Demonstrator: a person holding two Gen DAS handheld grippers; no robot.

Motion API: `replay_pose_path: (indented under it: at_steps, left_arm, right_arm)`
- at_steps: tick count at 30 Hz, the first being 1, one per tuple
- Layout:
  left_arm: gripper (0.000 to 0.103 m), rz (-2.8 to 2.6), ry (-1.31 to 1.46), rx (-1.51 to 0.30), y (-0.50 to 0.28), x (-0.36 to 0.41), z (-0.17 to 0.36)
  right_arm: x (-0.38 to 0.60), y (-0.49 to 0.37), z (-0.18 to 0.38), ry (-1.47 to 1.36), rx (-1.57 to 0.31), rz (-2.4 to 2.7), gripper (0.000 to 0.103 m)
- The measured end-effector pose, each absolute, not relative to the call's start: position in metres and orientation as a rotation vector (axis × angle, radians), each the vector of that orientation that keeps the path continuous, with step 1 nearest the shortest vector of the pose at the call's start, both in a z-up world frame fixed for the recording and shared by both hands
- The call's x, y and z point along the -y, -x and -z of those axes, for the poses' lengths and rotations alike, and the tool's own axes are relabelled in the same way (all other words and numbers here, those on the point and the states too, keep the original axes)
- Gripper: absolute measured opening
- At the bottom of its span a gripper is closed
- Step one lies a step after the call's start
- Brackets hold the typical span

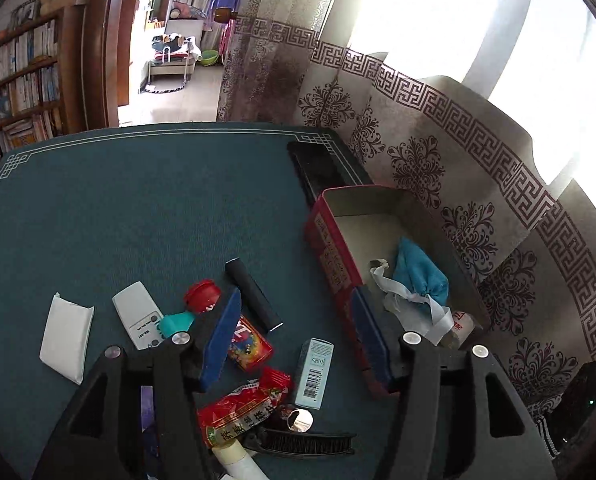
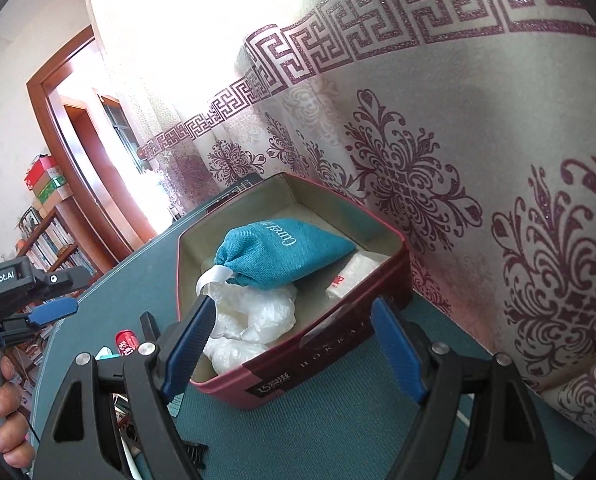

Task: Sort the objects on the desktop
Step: 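Grasp the purple garbage-bag roll with the left gripper and lift it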

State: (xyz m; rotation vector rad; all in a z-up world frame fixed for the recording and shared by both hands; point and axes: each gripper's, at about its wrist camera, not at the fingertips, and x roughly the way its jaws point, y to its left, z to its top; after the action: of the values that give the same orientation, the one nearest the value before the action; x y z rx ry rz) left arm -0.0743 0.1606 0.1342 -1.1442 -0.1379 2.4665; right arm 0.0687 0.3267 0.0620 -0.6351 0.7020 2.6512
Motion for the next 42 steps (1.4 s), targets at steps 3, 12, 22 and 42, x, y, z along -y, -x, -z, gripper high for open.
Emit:
replay_pose_path:
  at_steps: [3,12,22,42]
  left_arm:
    - [0.061,-2.496,1.174,0.153,0.074,-0.135,-0.127]
    - [0.061,-2.532,1.225,0.125,0.063,-0.090,-0.106]
    - [0.061,-2.499,1.326,0.067,0.051,-0.059,-0.065]
    - [0.064,-2.425,1.375,-0.018,0.062,-0.070,-0.033]
  right_arm:
    - [-0.324,-0.069,-0.063,0.635,-0.681,-2.655,0.084]
    - [-0.319,-0.068,-0.064,0.639,-0.640,-2.648,0.084]
    - [-0.312,-0.065,-0.065,0.652,-0.580,-2.638,0.085]
    - [-0.299,-0.057,-0.067,0.684,-0.477,-2.646,0.086]
